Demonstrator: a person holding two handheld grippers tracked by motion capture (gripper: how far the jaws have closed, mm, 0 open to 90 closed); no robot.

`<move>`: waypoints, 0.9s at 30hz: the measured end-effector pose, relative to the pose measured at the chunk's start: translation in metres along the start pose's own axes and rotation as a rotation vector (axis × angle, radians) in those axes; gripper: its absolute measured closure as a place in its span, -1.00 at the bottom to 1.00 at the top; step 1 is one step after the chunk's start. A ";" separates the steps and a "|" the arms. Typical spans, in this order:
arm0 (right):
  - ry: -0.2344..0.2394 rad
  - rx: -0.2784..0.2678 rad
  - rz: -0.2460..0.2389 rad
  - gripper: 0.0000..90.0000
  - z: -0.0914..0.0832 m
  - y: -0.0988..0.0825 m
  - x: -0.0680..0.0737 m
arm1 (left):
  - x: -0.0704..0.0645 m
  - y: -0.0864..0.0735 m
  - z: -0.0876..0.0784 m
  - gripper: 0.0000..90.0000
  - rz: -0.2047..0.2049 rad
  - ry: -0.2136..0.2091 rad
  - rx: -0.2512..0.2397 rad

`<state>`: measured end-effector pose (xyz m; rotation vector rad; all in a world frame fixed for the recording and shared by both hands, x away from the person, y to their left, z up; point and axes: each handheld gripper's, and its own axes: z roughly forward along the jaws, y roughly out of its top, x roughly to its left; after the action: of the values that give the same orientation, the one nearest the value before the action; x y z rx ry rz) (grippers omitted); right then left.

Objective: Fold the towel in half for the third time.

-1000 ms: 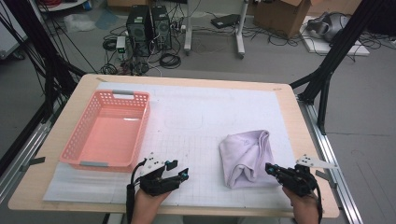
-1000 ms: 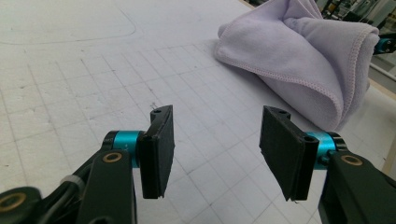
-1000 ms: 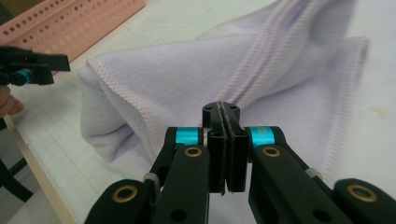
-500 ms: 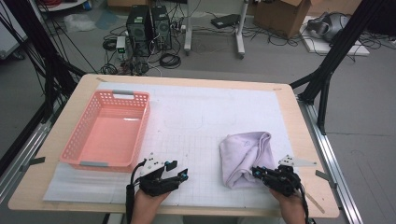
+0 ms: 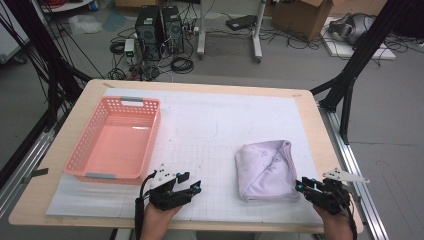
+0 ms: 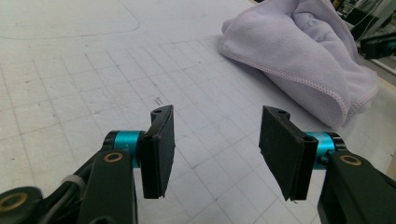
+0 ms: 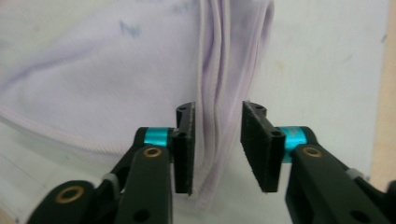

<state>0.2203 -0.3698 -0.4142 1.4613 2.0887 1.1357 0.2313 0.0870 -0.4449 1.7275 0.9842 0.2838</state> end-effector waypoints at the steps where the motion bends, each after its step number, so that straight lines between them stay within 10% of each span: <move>1: 0.002 -0.025 -0.011 0.37 -0.003 0.004 0.003 | 0.001 0.000 0.000 0.02 0.001 0.001 0.000; 4: 0.041 -0.079 -0.065 0.35 -0.003 0.014 0.017 | 0.001 -0.001 0.000 0.01 -0.005 0.004 -0.001; 9: 0.084 -0.023 -0.138 0.37 0.027 0.020 0.035 | 0.002 -0.001 -0.001 0.01 -0.005 0.003 -0.002; 14: -0.044 0.118 -0.178 0.44 0.047 0.013 0.032 | 0.001 -0.002 0.000 0.01 0.003 0.000 0.002; 19: -0.046 0.106 -0.108 0.47 0.032 -0.001 0.019 | 0.002 -0.003 -0.001 0.01 0.002 0.008 0.004; 27: 0.021 0.037 -0.164 0.29 0.032 0.023 0.036 | 0.001 -0.003 0.000 0.01 0.005 0.007 0.008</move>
<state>0.2415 -0.3212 -0.4111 1.2717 2.2087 1.0591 0.2306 0.0882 -0.4478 1.7376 0.9874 0.2901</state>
